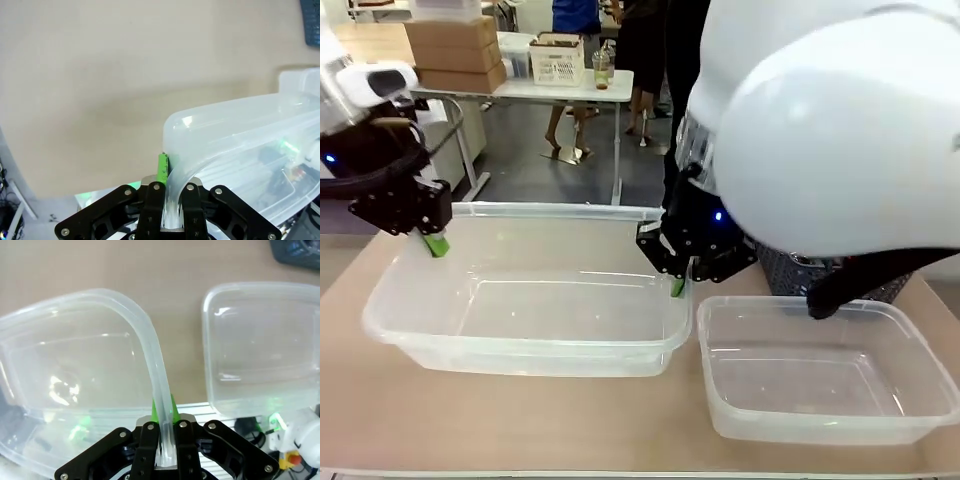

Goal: Sort the waste into each basket.
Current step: Pick up the Organizing box on the left side of the table and lift it.

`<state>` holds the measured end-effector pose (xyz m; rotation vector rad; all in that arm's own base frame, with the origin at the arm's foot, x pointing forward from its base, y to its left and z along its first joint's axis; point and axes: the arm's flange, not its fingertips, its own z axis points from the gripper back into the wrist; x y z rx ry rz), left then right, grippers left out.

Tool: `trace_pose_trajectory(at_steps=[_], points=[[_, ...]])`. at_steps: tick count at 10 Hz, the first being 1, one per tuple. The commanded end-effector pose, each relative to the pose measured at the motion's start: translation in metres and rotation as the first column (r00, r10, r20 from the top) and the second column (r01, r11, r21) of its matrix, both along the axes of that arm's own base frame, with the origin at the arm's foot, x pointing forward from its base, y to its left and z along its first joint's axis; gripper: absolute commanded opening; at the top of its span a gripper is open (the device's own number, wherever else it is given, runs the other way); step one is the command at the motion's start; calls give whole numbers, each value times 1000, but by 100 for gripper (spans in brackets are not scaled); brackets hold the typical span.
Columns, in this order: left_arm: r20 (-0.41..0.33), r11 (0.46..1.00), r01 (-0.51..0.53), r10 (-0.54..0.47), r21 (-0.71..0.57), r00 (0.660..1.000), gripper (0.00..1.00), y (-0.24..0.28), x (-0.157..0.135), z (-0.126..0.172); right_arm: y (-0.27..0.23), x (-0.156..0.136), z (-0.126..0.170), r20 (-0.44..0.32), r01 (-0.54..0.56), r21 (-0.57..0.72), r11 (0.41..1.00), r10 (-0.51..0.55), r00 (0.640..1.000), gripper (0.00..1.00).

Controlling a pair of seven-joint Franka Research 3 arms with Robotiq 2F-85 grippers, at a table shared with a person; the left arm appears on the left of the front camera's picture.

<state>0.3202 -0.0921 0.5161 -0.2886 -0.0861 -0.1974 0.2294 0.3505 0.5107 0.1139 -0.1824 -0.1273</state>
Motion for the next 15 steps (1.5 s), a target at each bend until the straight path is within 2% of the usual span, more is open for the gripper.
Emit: trace_pose_trajectory(at_steps=[1,2,3,6,7,8,9,10,11,12,15], points=[[0,1000,11,-11,-14,1000,5,-7,-1,7,-8,-6,12,2,-11,3,1000,11,1000,4],[-28,999,-41,41,-15,999,5,-20,6,8,-13,19,4,-79,-1,-53,999,-3,997,4],[-23,998,-40,39,-44,999,5,-31,12,7,-22,33,2,-115,6,-46,999,-12,993,4],[-90,997,12,-19,-75,996,5,-79,37,-4,-67,58,16,-157,11,-126,992,-31,987,4],[-77,995,21,-29,-102,997,5,-97,36,-5,-81,66,13,-174,12,-134,991,-35,984,4],[-91,994,-14,4,-111,996,5,-114,33,-10,-92,72,7,-193,0,-151,989,-29,981,4],[-79,986,-106,96,-129,992,5,-129,32,-13,-100,81,-5,-199,-35,-153,988,4,980,4],[-89,961,-217,204,-171,975,5,-137,33,-12,-103,85,-19,-214,-66,-145,987,33,976,4],[-101,961,-227,213,-156,972,5,-136,35,-18,-101,91,-31,-182,-29,-87,996,13,983,4],[-96,992,-94,87,-79,992,5,-121,36,-24,-105,79,-1,-205,-15,-152,988,-17,979,4],[-96,992,-94,87,-79,992,5,-121,36,-24,-105,79,-1,-205,-15,-152,988,-17,979,4]])
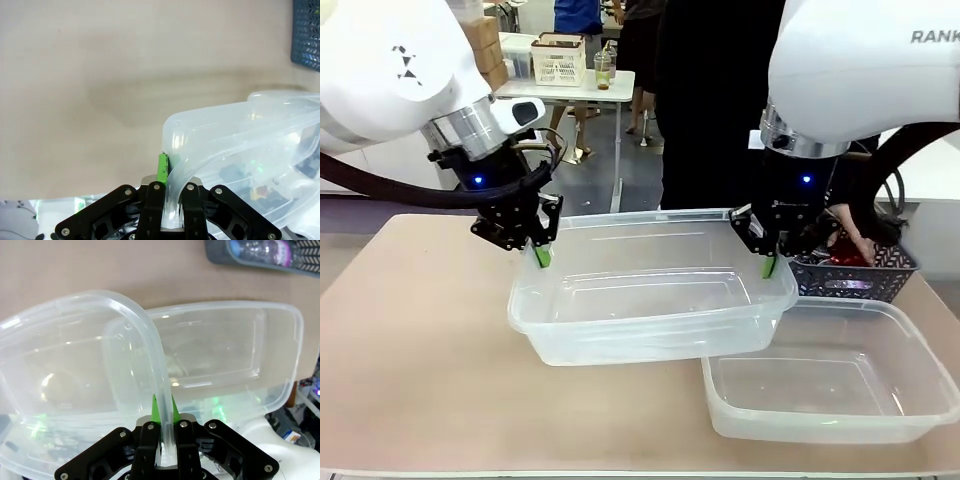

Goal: Sort the waste into each basket.
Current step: Offer the picked Organizing box to the human.

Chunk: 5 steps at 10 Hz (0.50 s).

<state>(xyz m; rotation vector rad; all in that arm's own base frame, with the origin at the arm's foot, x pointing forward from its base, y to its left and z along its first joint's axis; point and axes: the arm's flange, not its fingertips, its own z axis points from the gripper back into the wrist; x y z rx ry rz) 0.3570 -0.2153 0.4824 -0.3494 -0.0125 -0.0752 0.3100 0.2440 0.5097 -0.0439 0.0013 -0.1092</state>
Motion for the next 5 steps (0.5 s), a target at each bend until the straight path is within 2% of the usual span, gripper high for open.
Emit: trace_pose_trajectory(at_steps=[1,5], points=[[5,1000,15,-14,-26,1000,5,2,0,10,2,-2,0,-14,16,-9,1000,-16,1000,4],[5,1000,15,-14,-26,1000,5,2,0,10,2,-2,0,-14,16,-9,1000,-16,1000,4]])
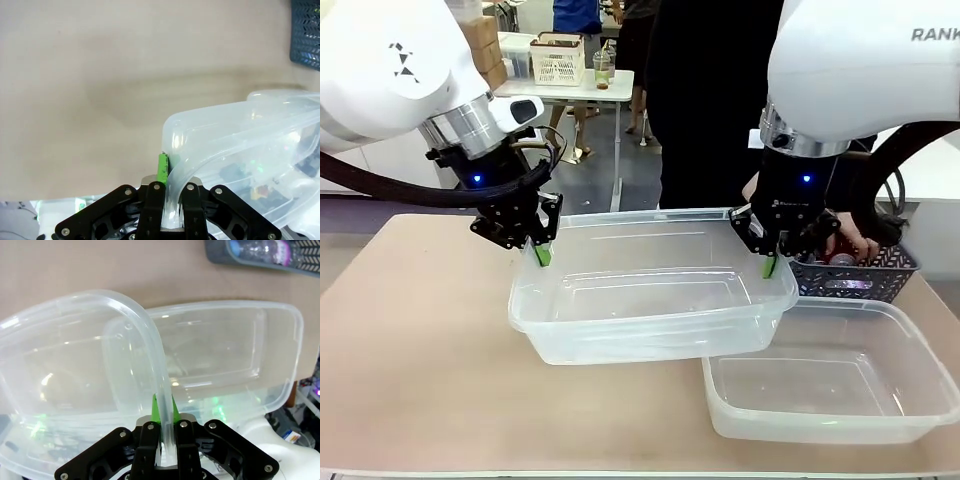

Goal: Sort the waste into each basket.
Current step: Offer the picked Organizing box to the human.

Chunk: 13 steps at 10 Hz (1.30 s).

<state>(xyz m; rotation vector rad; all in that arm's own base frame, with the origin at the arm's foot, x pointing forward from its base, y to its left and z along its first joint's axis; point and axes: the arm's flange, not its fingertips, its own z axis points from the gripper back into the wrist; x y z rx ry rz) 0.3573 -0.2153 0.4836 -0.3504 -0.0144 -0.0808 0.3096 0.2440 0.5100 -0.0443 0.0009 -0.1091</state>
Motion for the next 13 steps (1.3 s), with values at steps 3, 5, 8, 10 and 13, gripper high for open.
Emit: trace_pose_trajectory(at_steps=[3,5,8,10,13], points=[[2,1000,9,-9,-25,1000,5,2,-1,9,2,-1,-1,-14,16,-8,1000,-16,1000,4],[2,1000,9,-9,-25,1000,5,2,-1,9,2,-1,-1,-14,16,-8,1000,-16,1000,4],[2,1000,9,-9,-25,1000,5,2,-1,9,2,-1,-1,-14,16,-8,1000,-16,1000,4],[2,1000,9,-9,-25,1000,5,2,-1,9,2,-1,-1,-14,16,-8,1000,-16,1000,4],[2,1000,9,-9,-25,1000,5,2,-1,9,2,-1,-1,-14,16,-8,1000,-16,1000,4]])
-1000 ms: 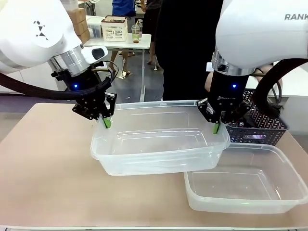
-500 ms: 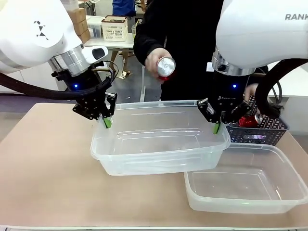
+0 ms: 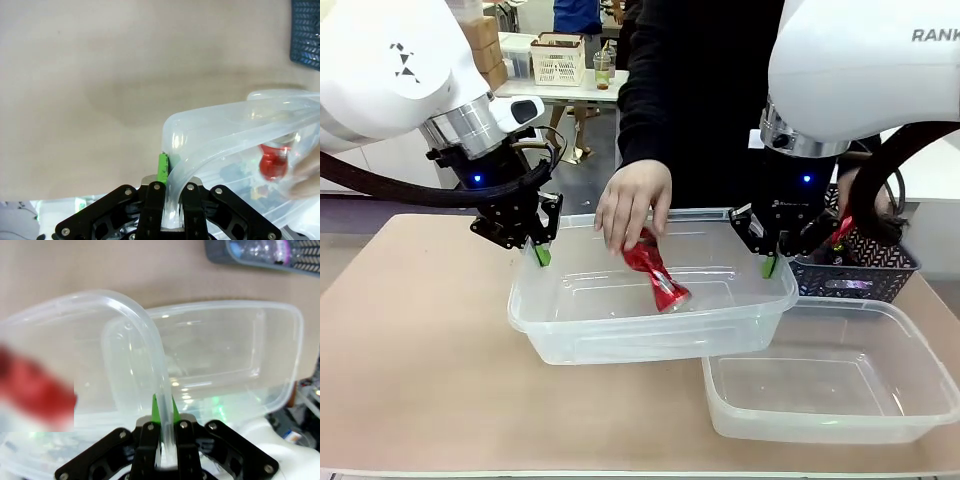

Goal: Sort the waste into each basket.
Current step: Offer the picked Organizing box to the human.

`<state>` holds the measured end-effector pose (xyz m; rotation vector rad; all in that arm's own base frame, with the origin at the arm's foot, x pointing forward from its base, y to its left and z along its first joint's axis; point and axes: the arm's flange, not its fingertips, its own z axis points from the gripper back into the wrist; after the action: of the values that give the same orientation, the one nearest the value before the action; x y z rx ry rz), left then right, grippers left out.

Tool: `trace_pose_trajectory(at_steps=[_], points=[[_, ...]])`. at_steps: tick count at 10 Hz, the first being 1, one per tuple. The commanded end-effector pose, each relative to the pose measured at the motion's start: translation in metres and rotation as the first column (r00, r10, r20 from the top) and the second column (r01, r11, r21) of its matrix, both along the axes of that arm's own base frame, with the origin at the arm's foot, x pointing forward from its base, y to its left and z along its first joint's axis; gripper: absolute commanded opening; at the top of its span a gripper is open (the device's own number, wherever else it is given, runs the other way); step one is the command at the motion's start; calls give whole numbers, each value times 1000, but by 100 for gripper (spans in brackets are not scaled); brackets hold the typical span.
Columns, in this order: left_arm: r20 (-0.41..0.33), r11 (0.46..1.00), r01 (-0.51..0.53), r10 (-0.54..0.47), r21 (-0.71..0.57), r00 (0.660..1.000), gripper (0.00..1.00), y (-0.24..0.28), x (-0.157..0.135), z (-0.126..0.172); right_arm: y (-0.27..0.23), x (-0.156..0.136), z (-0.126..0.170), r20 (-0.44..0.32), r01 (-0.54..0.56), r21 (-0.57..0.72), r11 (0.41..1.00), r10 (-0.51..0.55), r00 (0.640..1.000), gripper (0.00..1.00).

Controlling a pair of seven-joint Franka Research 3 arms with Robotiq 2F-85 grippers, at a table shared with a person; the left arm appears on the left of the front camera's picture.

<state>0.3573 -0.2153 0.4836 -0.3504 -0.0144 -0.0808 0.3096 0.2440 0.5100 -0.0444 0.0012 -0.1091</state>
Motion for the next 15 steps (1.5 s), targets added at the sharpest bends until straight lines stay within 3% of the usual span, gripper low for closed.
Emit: trace_pose_trajectory(at_steps=[1,15], points=[[2,1000,9,-9,-25,1000,5,2,-1,8,2,-1,-1,-14,16,-8,1000,-16,1000,4],[2,1000,9,-9,-25,1000,5,2,-1,8,2,-1,-1,-14,16,-8,1000,-16,1000,4]])
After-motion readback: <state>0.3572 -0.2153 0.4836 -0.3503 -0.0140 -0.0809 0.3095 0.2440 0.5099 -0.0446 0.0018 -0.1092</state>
